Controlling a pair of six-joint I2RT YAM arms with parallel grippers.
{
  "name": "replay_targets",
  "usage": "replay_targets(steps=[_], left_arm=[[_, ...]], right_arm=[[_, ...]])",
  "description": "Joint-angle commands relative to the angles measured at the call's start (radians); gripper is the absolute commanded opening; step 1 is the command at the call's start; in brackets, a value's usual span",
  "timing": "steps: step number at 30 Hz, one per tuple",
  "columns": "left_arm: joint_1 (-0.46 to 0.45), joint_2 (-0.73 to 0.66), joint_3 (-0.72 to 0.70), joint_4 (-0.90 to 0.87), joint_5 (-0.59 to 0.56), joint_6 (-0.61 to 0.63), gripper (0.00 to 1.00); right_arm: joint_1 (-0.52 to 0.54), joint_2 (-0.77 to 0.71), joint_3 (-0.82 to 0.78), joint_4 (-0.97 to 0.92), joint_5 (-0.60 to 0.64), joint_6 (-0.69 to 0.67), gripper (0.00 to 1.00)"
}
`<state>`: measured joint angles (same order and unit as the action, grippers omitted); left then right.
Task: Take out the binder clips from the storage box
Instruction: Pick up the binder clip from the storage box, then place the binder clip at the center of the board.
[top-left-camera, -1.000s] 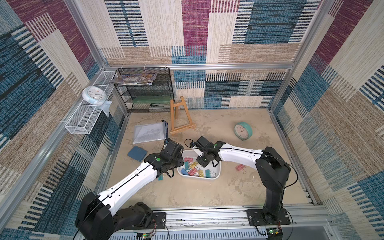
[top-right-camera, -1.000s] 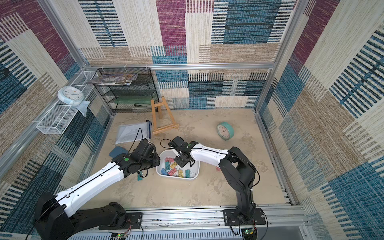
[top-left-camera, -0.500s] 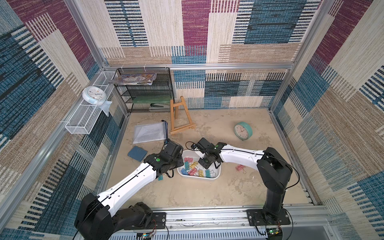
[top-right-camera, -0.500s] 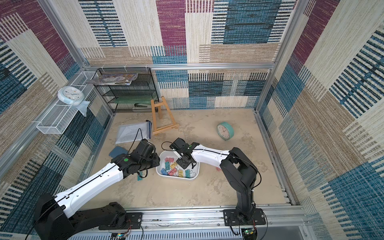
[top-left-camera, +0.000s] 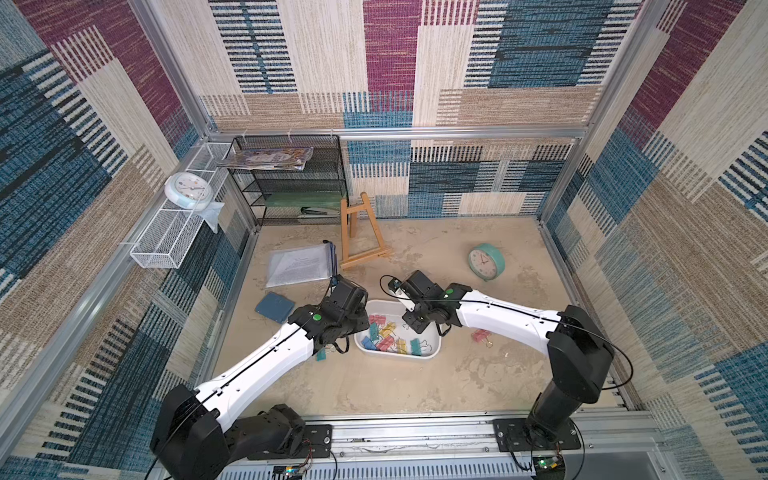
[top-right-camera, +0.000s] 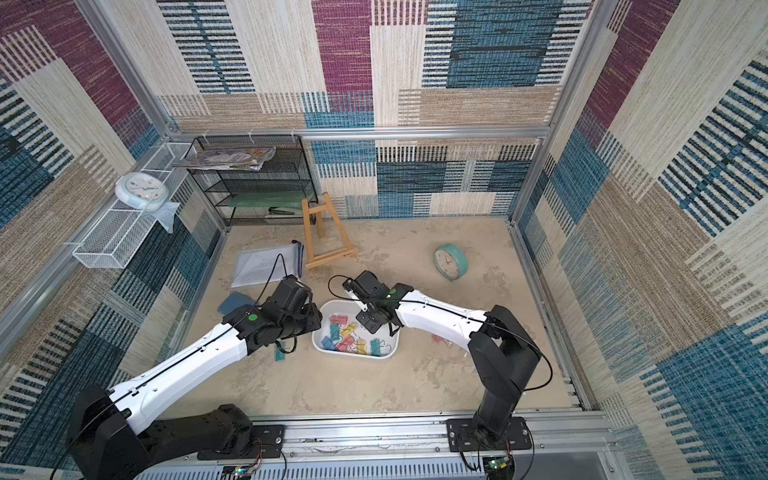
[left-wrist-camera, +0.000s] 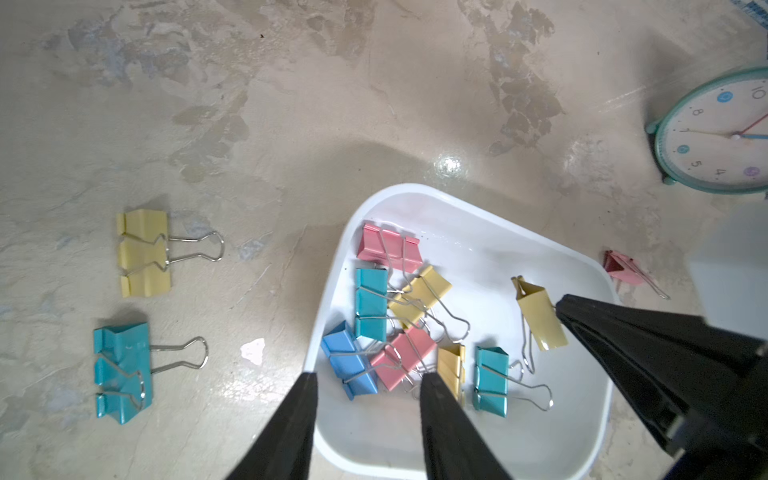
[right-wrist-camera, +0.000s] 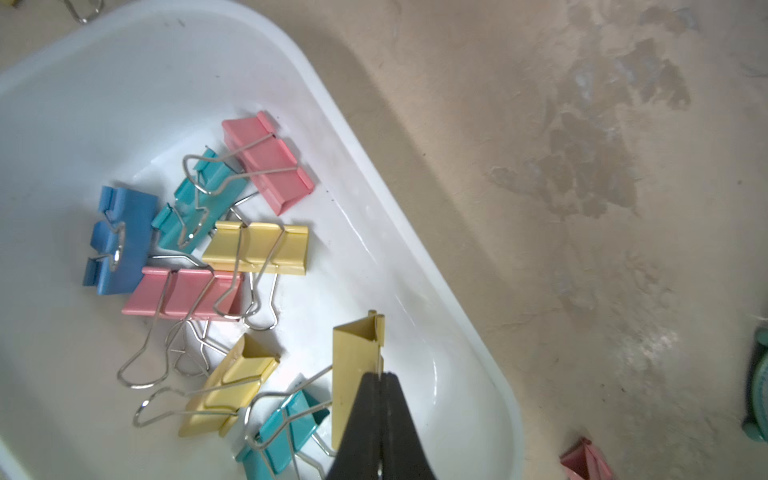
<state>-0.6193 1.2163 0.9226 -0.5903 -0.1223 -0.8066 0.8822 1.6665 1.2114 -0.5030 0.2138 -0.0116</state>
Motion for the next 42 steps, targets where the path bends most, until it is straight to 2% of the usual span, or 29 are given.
replay_targets(steps=[1,4,6,12,16,22,26,33,42], left_arm=[[-0.03,0.027,0.044,0.009,0.017,0.038,0.46],[-0.078,0.078,0.106,0.014,0.023,0.056,0.48],[-0.112,0.114,0.15,0.018,0.02,0.064,0.5],[-0.208,0.239,0.252,0.049,0.017,0.067,0.56],[-0.243,0.283,0.279,0.053,0.017,0.066,0.59],[-0.251,0.28,0.264,0.063,0.008,0.068,0.61],[-0.252,0.252,0.247,0.067,-0.014,0.075,0.62],[-0.25,0.224,0.228,0.08,-0.035,0.078,0.64],[-0.25,0.225,0.227,0.074,-0.041,0.08,0.63]], right_arm=[[0.002,-0.074,-0.02,0.006,0.133,0.041,0.0],[-0.002,-0.151,-0.073,0.037,0.263,0.07,0.0],[-0.023,-0.179,-0.104,0.048,0.301,0.082,0.0],[-0.156,-0.14,-0.126,0.046,0.282,0.143,0.0],[-0.249,-0.083,-0.107,0.073,0.239,0.134,0.0],[-0.299,0.07,-0.054,0.106,0.245,0.083,0.0],[-0.31,0.18,0.037,0.083,0.27,0.058,0.0],[-0.312,0.283,0.085,0.1,0.261,0.019,0.0],[-0.31,0.227,0.048,0.093,0.188,0.021,0.11]])
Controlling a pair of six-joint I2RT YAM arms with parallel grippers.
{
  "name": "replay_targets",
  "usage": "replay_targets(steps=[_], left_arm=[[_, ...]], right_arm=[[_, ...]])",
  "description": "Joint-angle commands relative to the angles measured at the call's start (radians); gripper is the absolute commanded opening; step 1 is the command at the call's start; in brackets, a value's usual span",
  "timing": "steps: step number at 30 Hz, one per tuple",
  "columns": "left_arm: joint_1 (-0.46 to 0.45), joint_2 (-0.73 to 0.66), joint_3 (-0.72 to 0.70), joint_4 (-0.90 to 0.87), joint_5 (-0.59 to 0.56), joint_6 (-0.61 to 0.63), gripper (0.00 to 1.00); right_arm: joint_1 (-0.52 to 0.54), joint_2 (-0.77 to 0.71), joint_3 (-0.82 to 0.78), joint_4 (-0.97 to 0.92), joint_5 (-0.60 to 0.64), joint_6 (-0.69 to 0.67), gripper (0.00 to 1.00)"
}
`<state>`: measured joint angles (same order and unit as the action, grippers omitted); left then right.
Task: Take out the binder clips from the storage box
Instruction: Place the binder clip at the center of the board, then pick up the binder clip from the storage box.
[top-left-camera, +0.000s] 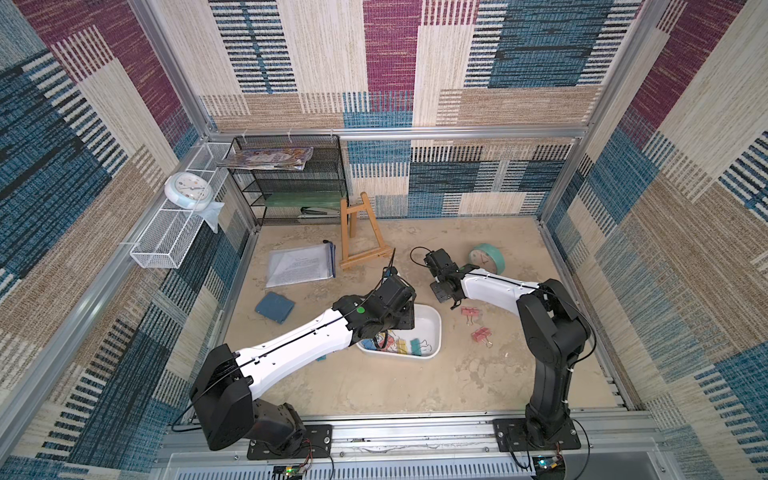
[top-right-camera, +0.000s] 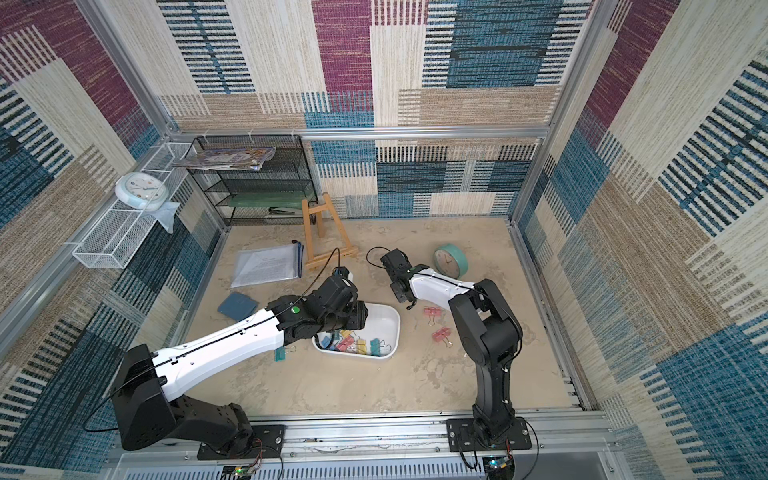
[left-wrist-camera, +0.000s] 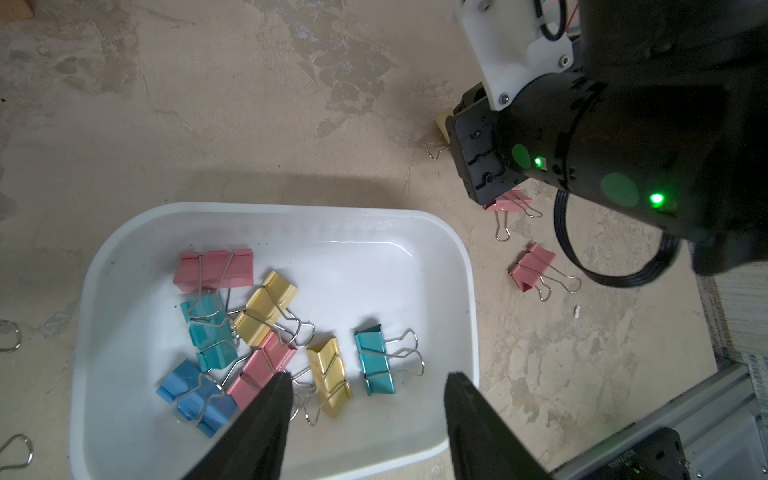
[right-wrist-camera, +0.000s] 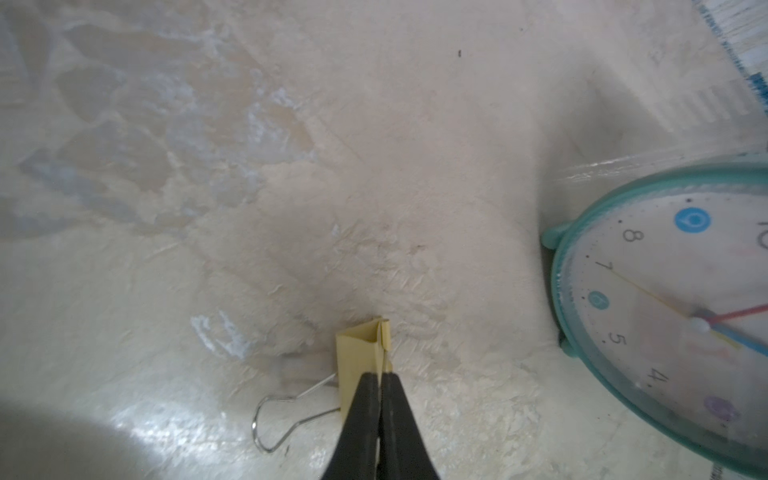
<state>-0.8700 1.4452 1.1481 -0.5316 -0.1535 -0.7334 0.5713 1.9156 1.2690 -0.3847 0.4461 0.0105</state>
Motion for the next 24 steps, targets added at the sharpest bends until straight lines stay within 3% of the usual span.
replay_targets(steps=[1,7,13,17,20,24], left_arm=[[0.0,-0.005,0.001,0.016,-0.01,0.007,0.63],[0.0,-0.011,-0.002,0.018,-0.011,0.01,0.63],[0.001,-0.036,-0.019,0.021,-0.011,0.01,0.63],[0.001,-0.06,-0.04,0.028,-0.011,0.003,0.63],[-0.003,-0.088,-0.076,0.044,0.019,-0.016,0.63],[-0.009,-0.134,-0.157,0.071,0.046,-0.048,0.65]], right_arm=[[0.002,-0.034,-0.014,-0.026,-0.059,-0.002,0.12],[0.003,-0.124,-0.026,-0.066,-0.08,0.024,0.21],[0.011,-0.292,-0.054,-0.111,-0.192,0.095,0.25],[0.013,-0.435,-0.093,-0.111,-0.446,0.159,0.27],[0.021,-0.528,-0.169,-0.048,-0.659,0.279,0.3],[0.071,-0.596,-0.294,0.042,-0.751,0.425,0.32]])
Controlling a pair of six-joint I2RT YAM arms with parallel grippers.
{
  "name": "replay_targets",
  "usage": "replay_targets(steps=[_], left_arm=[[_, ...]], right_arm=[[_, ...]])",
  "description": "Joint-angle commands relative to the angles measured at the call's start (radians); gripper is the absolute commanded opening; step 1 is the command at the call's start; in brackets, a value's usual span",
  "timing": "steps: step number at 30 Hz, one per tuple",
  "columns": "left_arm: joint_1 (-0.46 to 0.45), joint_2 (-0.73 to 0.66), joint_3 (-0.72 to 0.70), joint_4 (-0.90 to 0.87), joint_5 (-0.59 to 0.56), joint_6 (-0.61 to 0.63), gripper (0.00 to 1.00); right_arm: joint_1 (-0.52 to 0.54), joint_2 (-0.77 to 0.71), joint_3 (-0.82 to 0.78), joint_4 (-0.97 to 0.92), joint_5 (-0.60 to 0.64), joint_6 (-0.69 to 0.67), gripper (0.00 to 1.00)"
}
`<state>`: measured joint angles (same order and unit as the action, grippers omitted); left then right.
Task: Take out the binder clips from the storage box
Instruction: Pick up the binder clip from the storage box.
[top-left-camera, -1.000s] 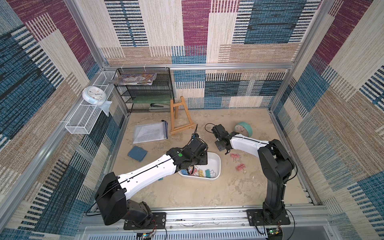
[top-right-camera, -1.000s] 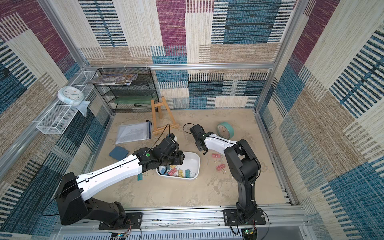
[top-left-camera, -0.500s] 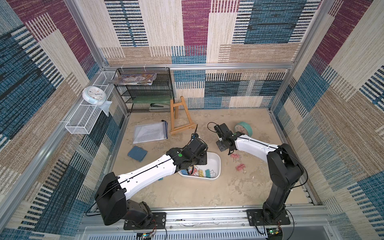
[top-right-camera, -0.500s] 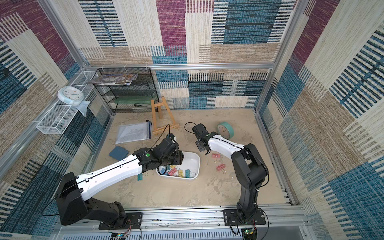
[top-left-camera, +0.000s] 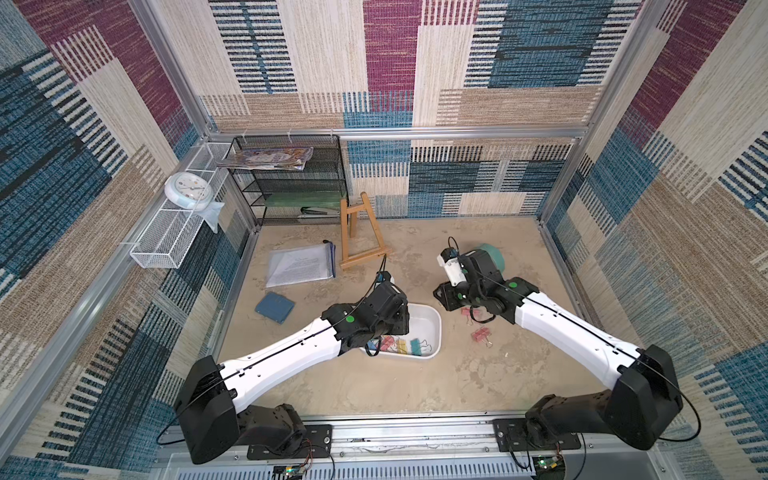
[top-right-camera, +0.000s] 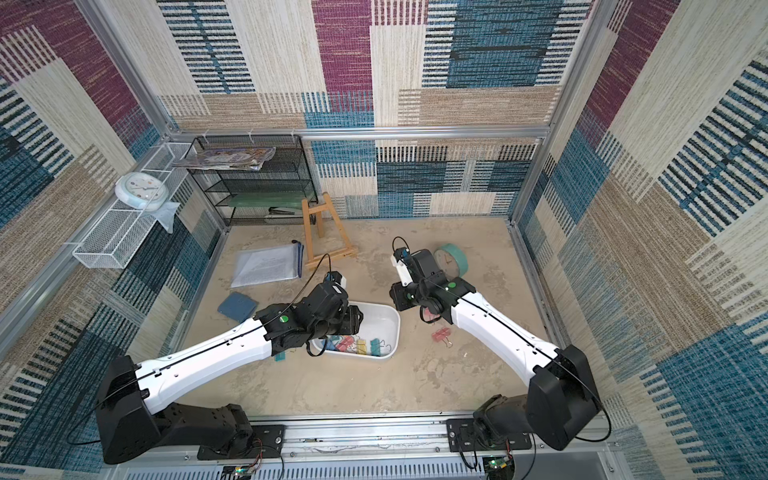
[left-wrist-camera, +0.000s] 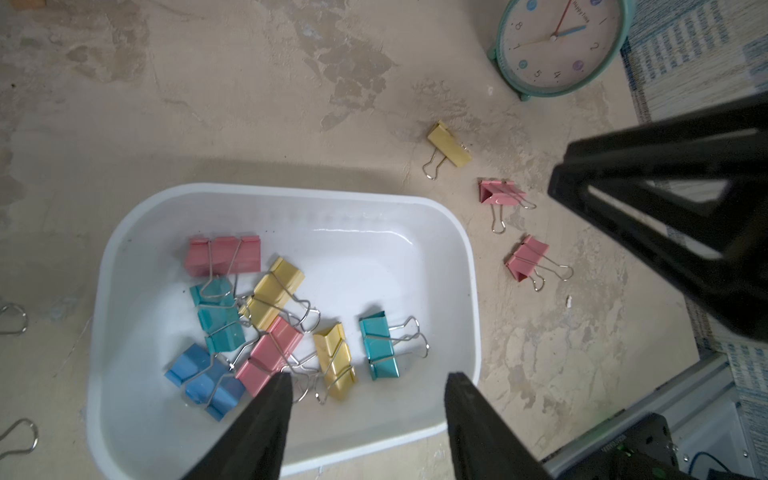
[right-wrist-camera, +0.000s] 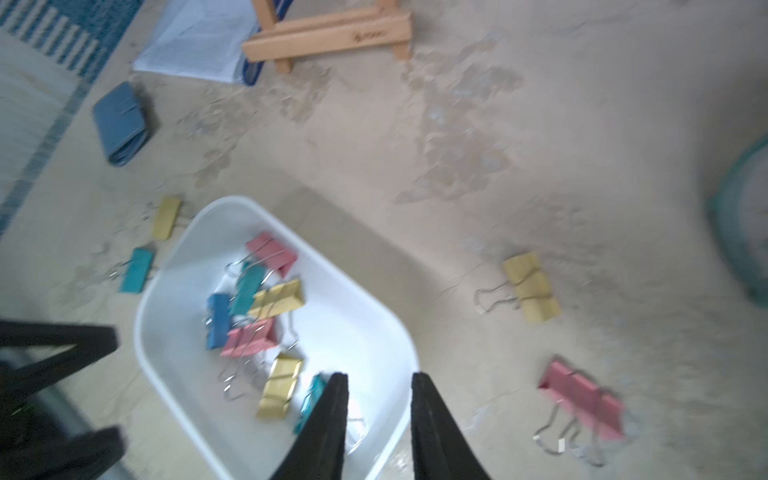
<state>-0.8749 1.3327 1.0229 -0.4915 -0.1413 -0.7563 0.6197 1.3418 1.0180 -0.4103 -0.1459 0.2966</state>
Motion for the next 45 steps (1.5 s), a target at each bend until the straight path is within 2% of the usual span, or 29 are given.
replay_targets(steps=[1,6,8,14,20,29,37,45], left_arm=[[-0.006,-0.029,-0.044,0.038,0.045,-0.029,0.66],[-0.022,-0.058,-0.083,0.051,0.055,-0.033,0.71],[-0.023,-0.057,-0.087,0.051,0.057,-0.023,0.72],[-0.025,-0.095,-0.125,0.074,0.005,0.001,0.87],[-0.025,-0.138,-0.156,0.08,-0.033,0.023,0.95],[-0.024,-0.137,-0.165,0.092,-0.031,0.05,0.96],[-0.023,-0.142,-0.173,0.096,-0.018,0.062,0.99],[-0.023,-0.135,-0.158,0.087,-0.029,0.07,0.99]], right_arm=[[0.038,-0.021,-0.056,0.07,-0.166,0.149,0.33],[0.093,0.028,-0.059,-0.008,-0.133,0.17,0.33],[0.116,0.063,-0.04,-0.066,-0.076,0.184,0.33],[0.168,0.159,0.009,-0.145,-0.002,0.209,0.33],[0.189,0.221,0.045,-0.201,0.088,0.263,0.35],[0.197,0.288,0.049,-0.183,0.041,0.269,0.34],[0.208,0.328,0.027,-0.16,-0.002,0.273,0.28],[0.209,0.325,0.043,-0.15,-0.02,0.266,0.11]])
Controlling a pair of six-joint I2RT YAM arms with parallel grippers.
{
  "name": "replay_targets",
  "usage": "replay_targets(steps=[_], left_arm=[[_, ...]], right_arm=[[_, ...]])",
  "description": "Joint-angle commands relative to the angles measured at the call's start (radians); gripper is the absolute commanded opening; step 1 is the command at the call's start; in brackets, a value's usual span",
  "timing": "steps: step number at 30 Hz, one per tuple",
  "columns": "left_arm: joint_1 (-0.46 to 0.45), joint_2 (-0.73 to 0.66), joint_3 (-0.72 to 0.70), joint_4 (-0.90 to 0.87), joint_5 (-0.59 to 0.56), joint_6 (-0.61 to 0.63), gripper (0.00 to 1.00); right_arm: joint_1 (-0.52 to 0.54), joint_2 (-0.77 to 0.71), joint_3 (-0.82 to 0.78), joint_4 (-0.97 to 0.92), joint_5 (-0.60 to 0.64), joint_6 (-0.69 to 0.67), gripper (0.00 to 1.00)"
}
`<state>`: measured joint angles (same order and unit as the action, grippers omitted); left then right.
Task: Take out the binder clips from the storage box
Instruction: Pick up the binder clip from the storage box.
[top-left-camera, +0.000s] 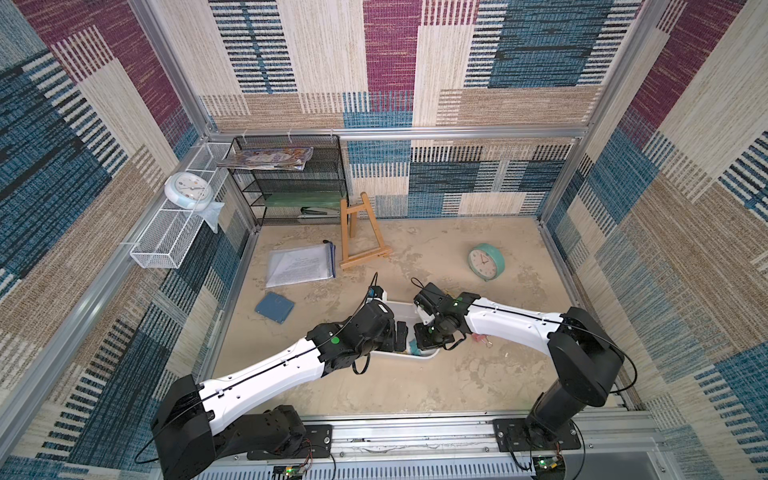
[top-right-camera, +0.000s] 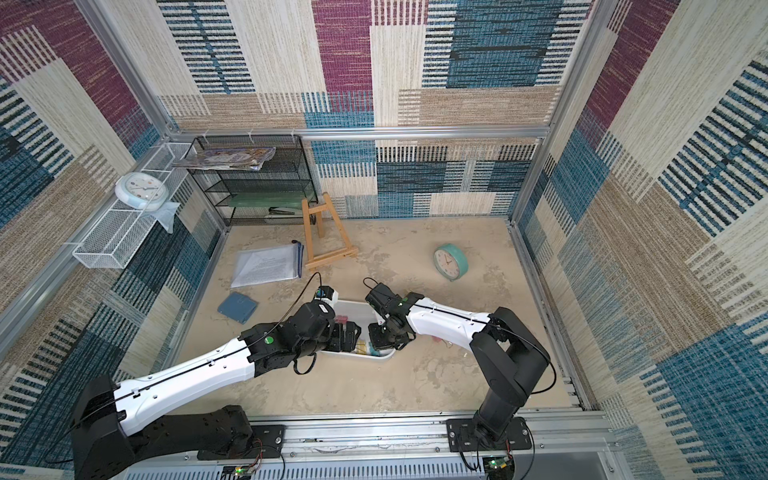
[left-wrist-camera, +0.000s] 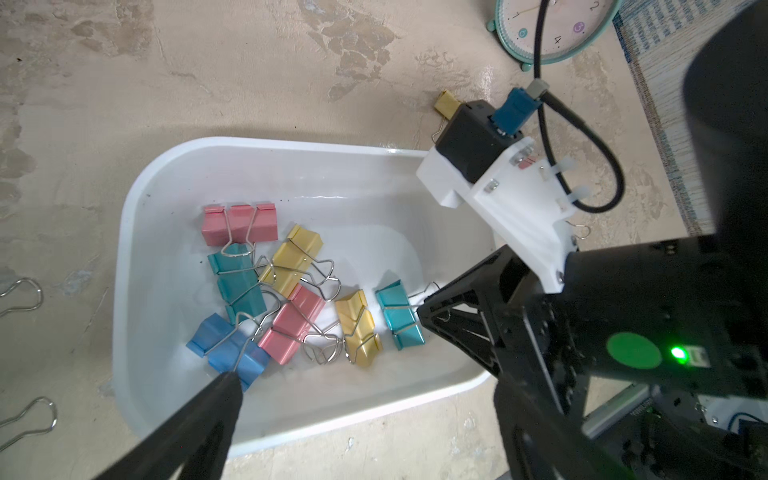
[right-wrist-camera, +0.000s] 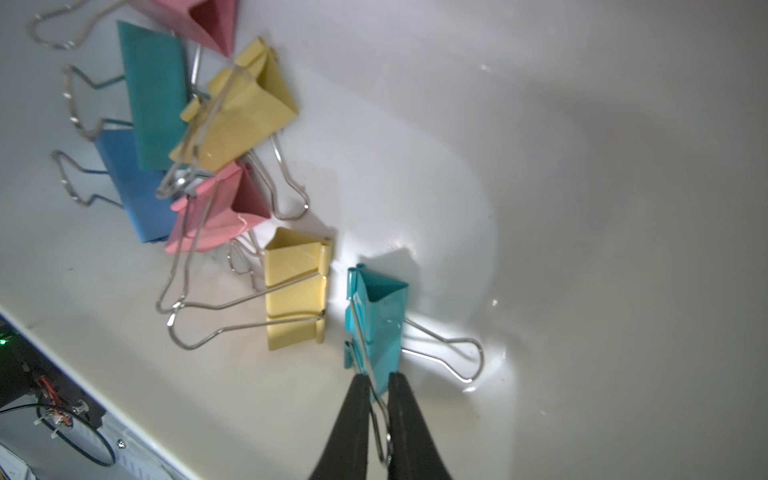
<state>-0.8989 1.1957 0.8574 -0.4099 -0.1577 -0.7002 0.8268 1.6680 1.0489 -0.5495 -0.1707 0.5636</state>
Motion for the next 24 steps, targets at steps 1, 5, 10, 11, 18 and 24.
replay_targets(steps=[1,5,10,11,18,24], left_arm=[[0.001,0.005,0.009,0.005,-0.012,0.014,0.99],[0.001,0.016,0.014,0.001,-0.011,0.015,0.99],[0.001,0.041,0.031,-0.006,0.003,0.019,0.99],[0.001,0.046,0.035,-0.006,0.007,0.021,0.99],[0.0,0.057,0.053,-0.006,0.007,0.028,0.99],[0.002,0.067,0.064,0.001,0.05,0.039,0.99]], right_arm=[[0.002,-0.001,0.02,-0.023,0.019,-0.004,0.09],[0.002,-0.011,0.041,-0.049,0.049,-0.009,0.02],[0.001,-0.051,0.049,-0.046,0.073,0.001,0.0],[0.001,-0.059,0.053,-0.048,0.082,0.002,0.0],[0.001,-0.094,0.059,-0.045,0.109,0.007,0.0],[0.0,-0.198,0.052,-0.037,0.153,0.02,0.0]])
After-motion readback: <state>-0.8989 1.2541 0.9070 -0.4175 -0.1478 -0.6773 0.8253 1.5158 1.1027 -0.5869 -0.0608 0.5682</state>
